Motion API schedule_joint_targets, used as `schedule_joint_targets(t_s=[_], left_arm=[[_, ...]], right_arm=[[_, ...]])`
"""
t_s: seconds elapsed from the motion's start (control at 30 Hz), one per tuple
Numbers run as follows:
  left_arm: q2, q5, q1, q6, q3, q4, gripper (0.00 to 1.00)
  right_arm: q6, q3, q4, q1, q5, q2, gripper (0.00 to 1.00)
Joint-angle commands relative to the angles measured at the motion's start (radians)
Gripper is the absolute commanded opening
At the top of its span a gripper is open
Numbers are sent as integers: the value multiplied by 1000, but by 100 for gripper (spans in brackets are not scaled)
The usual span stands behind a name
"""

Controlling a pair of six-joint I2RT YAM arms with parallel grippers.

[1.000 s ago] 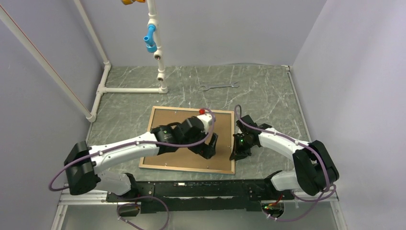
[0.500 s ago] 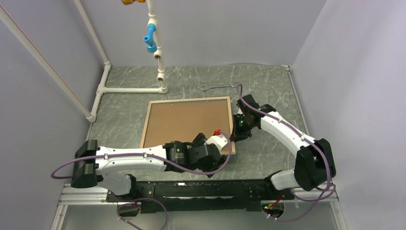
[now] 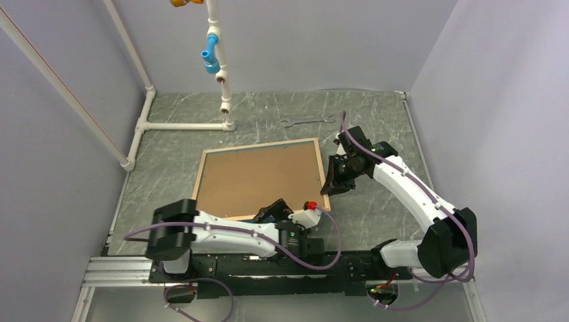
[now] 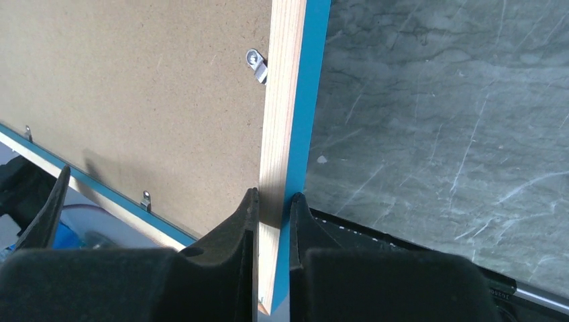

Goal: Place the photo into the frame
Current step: Turn over the photo frame at the center of the board.

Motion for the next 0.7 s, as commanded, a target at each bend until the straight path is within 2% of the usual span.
schedule_joint_targets(t_s=[0.0,0.17,0.33,0.67], left_arm=[[91,-187,-6,-177,99,-255,94],[76,-205,-5,-145,111,-235,86],[43,-241,0,-191,124,-287,69],[16,-285,10,-223,119,-342,9]], right_arm=[[6,74,27,2,-153,-74,0],[8,53,34,1,-159,-82,0],[4,50,34,1,-159,-98,0],[24,40,61,2,-189,-127,1]])
